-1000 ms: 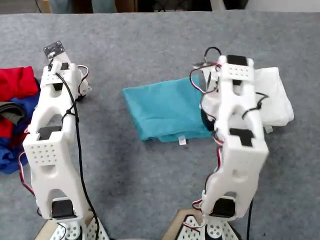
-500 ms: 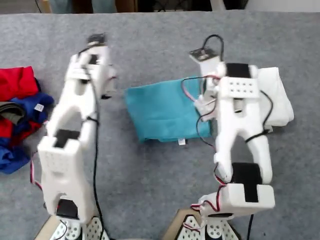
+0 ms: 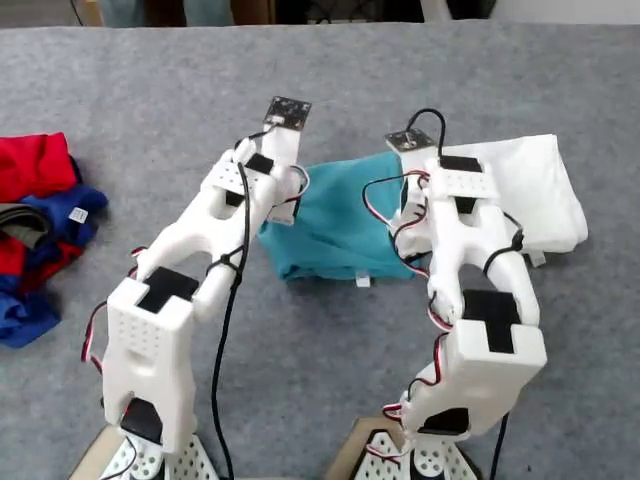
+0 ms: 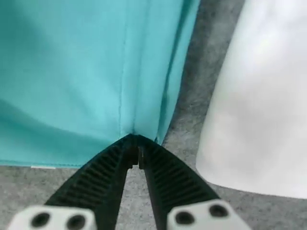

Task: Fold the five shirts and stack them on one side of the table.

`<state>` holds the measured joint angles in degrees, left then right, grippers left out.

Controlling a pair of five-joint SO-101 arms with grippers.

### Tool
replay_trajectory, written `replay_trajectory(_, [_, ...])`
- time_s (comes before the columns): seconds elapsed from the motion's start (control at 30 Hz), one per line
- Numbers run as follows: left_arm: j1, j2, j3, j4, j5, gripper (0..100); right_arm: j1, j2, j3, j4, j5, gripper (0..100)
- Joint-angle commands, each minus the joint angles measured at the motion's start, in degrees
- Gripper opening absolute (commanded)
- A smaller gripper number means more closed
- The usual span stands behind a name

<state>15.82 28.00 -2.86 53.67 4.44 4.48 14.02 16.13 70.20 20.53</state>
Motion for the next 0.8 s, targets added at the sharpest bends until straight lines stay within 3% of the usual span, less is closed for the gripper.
replay_trajectory(0.0, [0.4,-4.22,-2.24,3.6,-0.35,3,-0.53,-3.74,-1.8,1.93,-0.44,1.5])
replay_trajectory(0.2, [2.07,-18.29,-2.24,10.46,-0.35,3,-0.7,-12.97,-14.46,13.36,-0.44,1.5])
replay_trajectory(0.37, [3.12,-35.52,4.53,17.41,-3.52,3,-2.37,-9.89,-27.3,10.99,-0.53,1.5])
replay_trajectory(0.47, [4.53,-46.07,19.47,11.08,-7.74,3,-4.13,-1.45,-32.57,7.21,-0.7,1.5])
replay_trajectory(0.57, [6.11,-53.98,36.35,-0.7,-7.74,3,-5.19,9.54,-39.08,5.45,-0.88,1.5])
replay_trajectory(0.77, [10.51,-55.65,59.12,-26.02,-4.13,3,-5.19,31.43,-57.45,5.98,-0.88,1.5])
